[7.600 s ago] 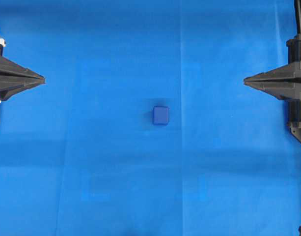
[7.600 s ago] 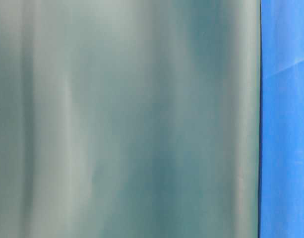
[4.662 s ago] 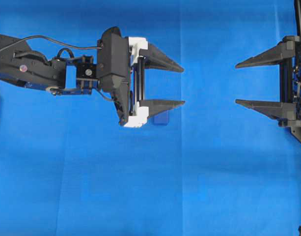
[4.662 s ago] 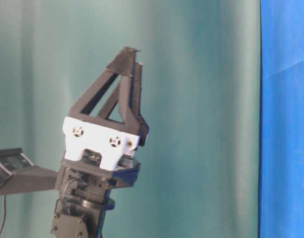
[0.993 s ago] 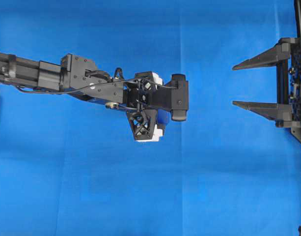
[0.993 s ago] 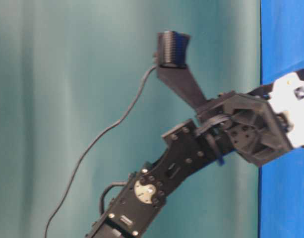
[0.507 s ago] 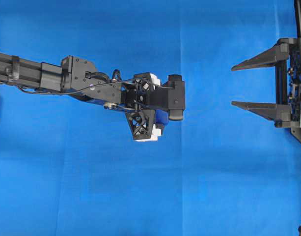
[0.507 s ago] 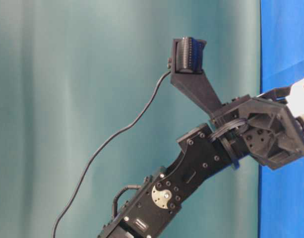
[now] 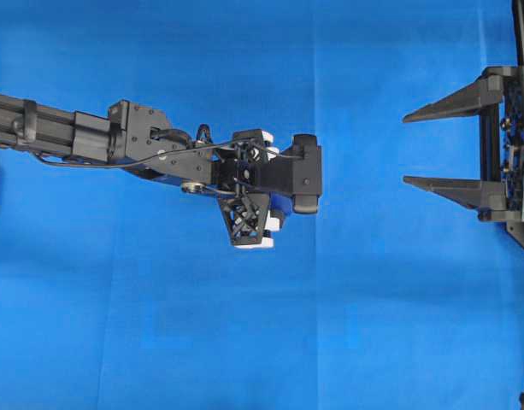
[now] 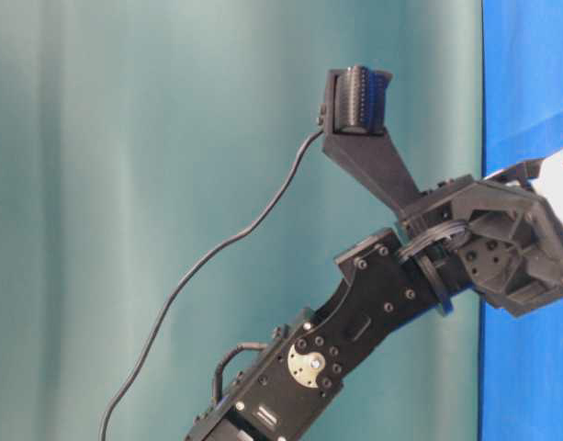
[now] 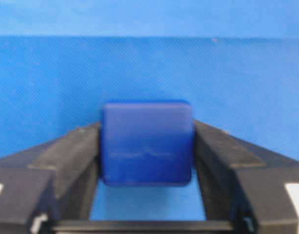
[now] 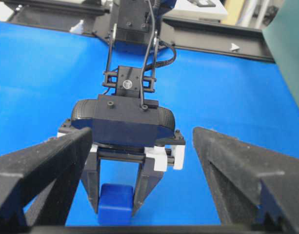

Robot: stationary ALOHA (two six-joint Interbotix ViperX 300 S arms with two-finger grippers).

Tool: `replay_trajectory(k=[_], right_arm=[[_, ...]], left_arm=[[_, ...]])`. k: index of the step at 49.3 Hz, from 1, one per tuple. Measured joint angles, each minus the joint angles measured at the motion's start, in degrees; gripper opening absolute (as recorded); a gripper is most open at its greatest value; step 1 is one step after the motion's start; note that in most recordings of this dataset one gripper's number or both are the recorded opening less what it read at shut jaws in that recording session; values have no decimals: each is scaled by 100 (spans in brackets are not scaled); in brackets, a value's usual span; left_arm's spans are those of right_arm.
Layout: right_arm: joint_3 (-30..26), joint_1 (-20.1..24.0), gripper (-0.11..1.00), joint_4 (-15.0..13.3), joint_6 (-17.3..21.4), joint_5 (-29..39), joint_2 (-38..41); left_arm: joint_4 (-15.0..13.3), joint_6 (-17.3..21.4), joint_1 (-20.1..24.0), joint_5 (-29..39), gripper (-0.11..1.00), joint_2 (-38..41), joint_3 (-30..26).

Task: Handover the blue block to the right arm after grasping it with the left arm, then place it in the designated position.
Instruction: 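Close the left gripper on the blue cube, then lift the blue cube and pull it back toward the left side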

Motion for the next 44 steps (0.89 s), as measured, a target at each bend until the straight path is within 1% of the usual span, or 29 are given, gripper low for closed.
replay_trajectory(k=[23, 31, 44], right_arm=[[0, 0, 97, 0, 0, 0, 0], [0, 0, 97, 0, 0, 0, 0], [0, 0, 97, 0, 0, 0, 0]], left_arm=[[0, 0, 0, 88, 49, 0, -35], [0, -9, -9, 387, 49, -62, -123], [0, -9, -9, 967, 49, -510, -325]])
